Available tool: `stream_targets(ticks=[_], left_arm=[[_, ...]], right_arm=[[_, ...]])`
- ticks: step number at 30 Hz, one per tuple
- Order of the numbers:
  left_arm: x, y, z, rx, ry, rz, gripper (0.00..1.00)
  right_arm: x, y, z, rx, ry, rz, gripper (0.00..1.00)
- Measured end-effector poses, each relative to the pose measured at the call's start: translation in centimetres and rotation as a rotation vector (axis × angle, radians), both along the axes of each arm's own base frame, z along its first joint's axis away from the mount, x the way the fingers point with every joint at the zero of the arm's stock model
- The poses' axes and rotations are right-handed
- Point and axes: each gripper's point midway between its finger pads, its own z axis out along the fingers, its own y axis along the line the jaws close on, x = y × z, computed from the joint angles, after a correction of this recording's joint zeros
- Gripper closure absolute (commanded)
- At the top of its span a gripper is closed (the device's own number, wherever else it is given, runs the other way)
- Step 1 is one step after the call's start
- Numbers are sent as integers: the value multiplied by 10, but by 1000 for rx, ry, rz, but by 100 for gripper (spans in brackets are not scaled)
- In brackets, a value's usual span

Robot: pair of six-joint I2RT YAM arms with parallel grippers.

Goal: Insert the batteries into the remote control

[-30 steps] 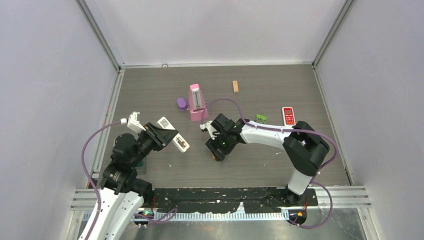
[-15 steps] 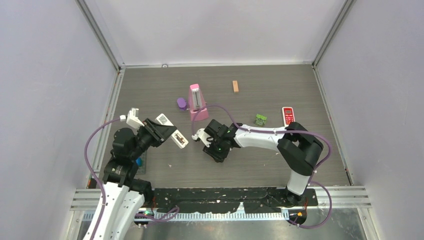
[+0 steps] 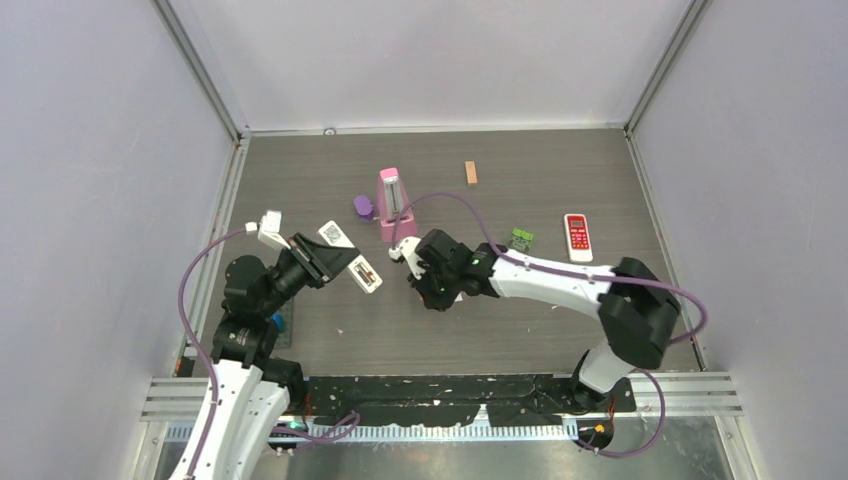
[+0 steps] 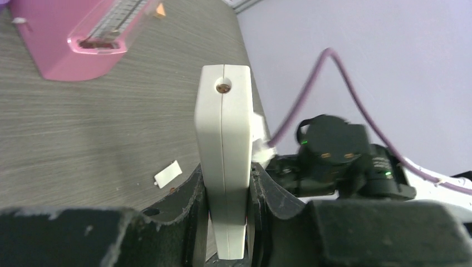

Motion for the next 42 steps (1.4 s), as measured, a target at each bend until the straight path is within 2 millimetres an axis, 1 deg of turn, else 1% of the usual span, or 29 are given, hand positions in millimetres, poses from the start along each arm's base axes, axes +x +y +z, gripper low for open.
stream_targets(ticks=[2,3,5,6,7,9,11,14,16,18,21,23,24,27,29,31,33,35,42], left_arm=[[-2,-4,4,-10,-32,-34,100],[-4,-7,9,-17,-58,-56,100],[-6,-11,15,-29,-94,-90,100],[-8,-14,19,-36,-112,-110,100],[-9,-16,22,-45,-127,-129,100],[-11,-20,27,-56,-151,-159,100],[-13,-25,30,-68,-168,-193,100],[-16,-30,30,-81,-180,-230,100],[-18,-33,28,-86,-180,-247,100],[-18,-35,26,-96,-172,-257,100],[-18,-36,20,-111,-152,-256,100],[-16,-36,14,-123,-125,-241,100],[-15,-35,9,-132,-105,-228,100],[-12,-33,-6,-159,-51,-202,100],[-10,-33,-15,-176,-15,-190,100],[-9,-33,-19,-189,9,-181,100],[-8,-33,-20,-200,19,-176,100],[-7,-32,-17,-209,14,-171,100],[-6,-32,-14,-226,14,-162,100]], right_arm=[[-1,6,28,86,-12,-32,95],[-1,11,49,149,-18,-54,94],[-1,20,84,252,-31,-83,94],[0,26,109,322,-44,-103,94],[1,30,126,369,-54,-114,94],[1,37,167,475,-78,-135,94],[-2,43,200,556,-91,-142,94],[-12,52,236,632,-94,-133,93],[-19,56,254,662,-86,-128,92],[-29,61,265,673,-70,-111,91],[-34,69,271,655,-47,-116,90],[-33,76,265,619,-28,-134,90],[-32,78,259,599,-20,-141,90],[-29,80,229,497,18,-176,89],[-29,79,206,413,49,-200,89],[-29,78,191,356,65,-216,89],[-29,77,183,323,74,-226,89],[-29,75,179,298,77,-235,89],[-23,76,177,261,61,-270,87]])
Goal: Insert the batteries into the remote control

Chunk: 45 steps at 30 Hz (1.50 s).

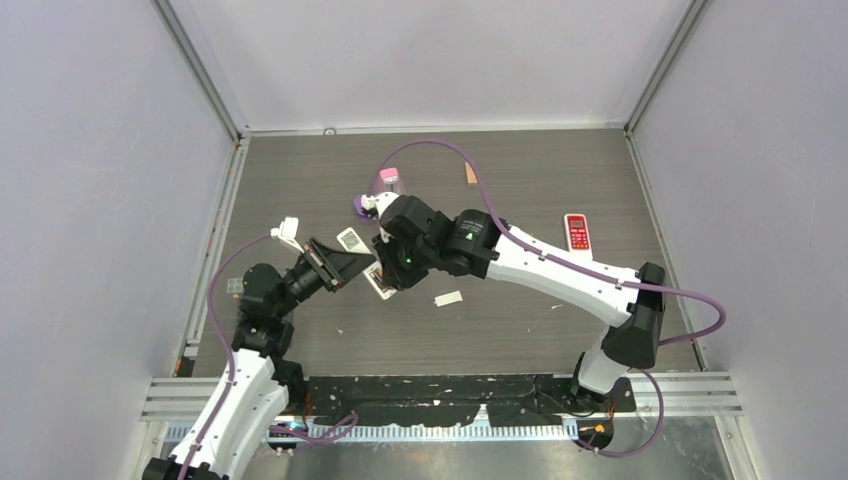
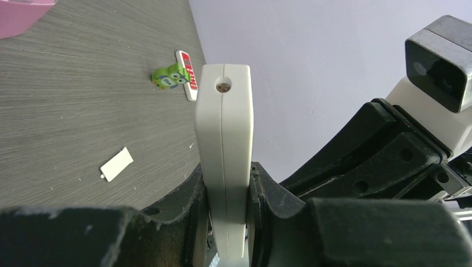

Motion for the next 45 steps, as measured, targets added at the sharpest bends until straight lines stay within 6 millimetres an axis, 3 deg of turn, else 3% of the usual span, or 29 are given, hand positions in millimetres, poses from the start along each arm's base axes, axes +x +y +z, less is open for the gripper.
stream_targets(ticks=[16,23,27,37,40,45], left_arm=[[3,1,1,-25,23,19,100],[3,2,0,-27,28,24,100],[3,2,0,-32,38,25,100],[3,0,5,-103,97,16,100],[3,-1,5,-143,135,7,100],[2,-3,6,-228,217,-11,100]], right_arm=[[3,3,-2,-33,-12,-14,81],[2,1,-4,-48,-4,-12,67],[1,1,-4,-46,-3,-10,64],[7,3,7,-20,-18,-44,55],[11,2,12,7,-23,-72,46],[13,-12,39,111,-55,-131,37]])
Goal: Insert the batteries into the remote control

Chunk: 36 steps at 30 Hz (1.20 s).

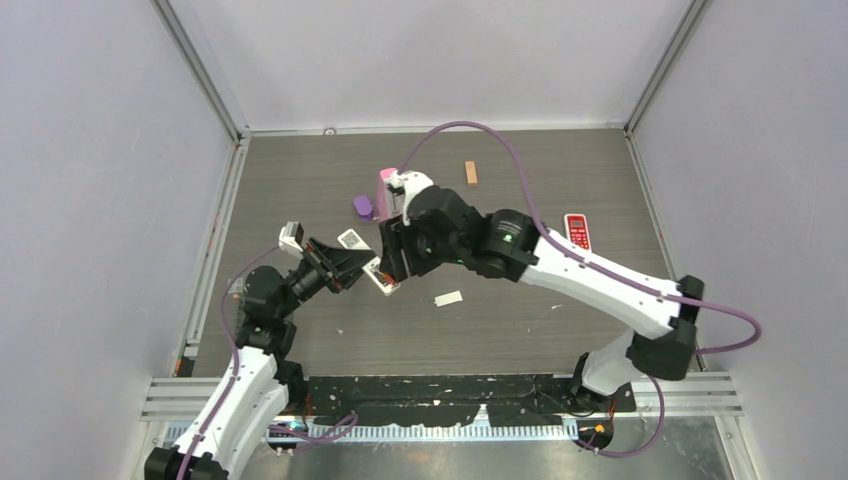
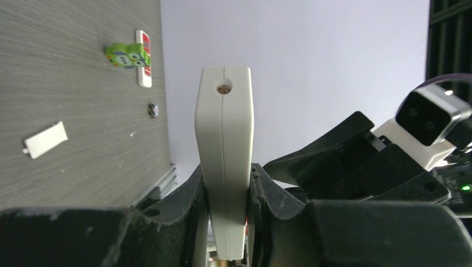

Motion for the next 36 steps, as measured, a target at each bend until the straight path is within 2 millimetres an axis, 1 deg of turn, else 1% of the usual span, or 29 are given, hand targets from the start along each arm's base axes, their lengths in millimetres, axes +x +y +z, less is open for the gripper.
stream_targets(ticks=[5,7,9,10,13,16,20,30,36], left_arm=[[-1,0,8,-93,76,-8,100],[-2,1,13,-132,99,-9,100],[-3,2,17,-166,116,-10,100],[-4,2,19,-182,124,-8,100],[-5,4,22,-221,146,-2,100],[-5,6,27,-250,158,4,100],[-6,8,31,-272,159,11,100],[-7,10,29,-292,179,22,100],[-6,12,24,-300,189,40,100]], right_arm=[[-1,-22,39,166,-59,-64,37],[-1,-28,49,221,-72,-81,37],[-1,-28,53,257,-75,-90,37],[-1,-26,53,268,-75,-90,37],[-2,-20,45,287,-54,-80,39],[-6,-15,37,293,-31,-61,43],[-10,-10,37,317,-16,-39,45],[-19,1,41,363,7,29,46],[-21,3,33,348,22,39,53]])
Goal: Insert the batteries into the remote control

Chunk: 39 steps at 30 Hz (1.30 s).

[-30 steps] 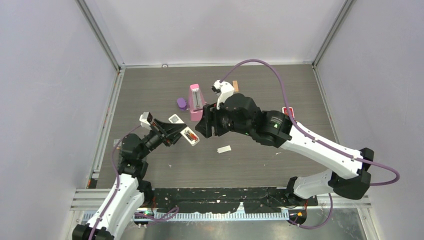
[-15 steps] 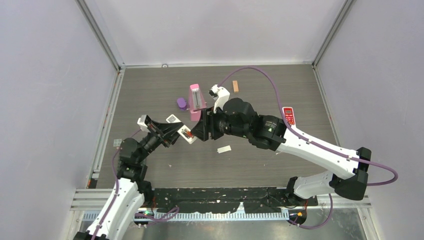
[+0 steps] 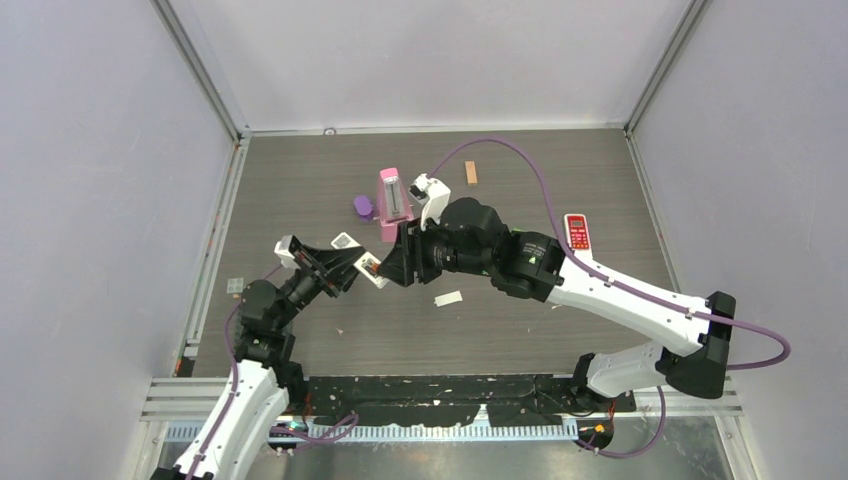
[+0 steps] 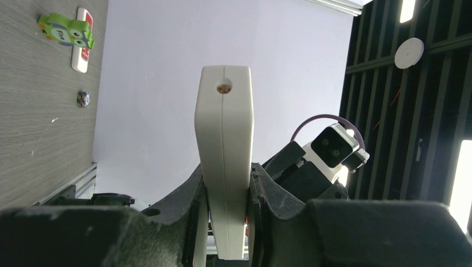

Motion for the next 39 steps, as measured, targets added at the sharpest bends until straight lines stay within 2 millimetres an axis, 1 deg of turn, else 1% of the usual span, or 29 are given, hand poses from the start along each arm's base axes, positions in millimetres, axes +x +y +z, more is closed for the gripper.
stream_targets(ticks=[7,10,13,16,17,21,25,31,35,39], left_arm=[[1,1,-3,-10,20,5,100],[1,1,-3,-11,21,5,100],[1,1,-4,-9,24,6,100],[1,1,-5,-7,25,5,100],[1,1,-5,-7,25,5,100],[1,1,-5,-6,25,5,100],[2,0,-7,5,23,7,100],[4,0,-8,11,19,7,100],[4,0,-7,10,12,8,100],[4,0,-6,9,6,8,100]], right_arm=[[3,5,-12,-27,13,-1,55],[4,8,-20,-44,21,0,55],[6,12,-23,-45,22,-1,54],[7,13,-25,-48,23,-1,49],[8,14,-25,-48,22,-3,44],[9,14,-24,-46,21,-7,35],[9,13,-23,-41,22,-9,32],[10,6,-12,8,31,-24,32],[11,-3,-15,23,56,-41,36],[14,-7,-20,25,76,-56,39]])
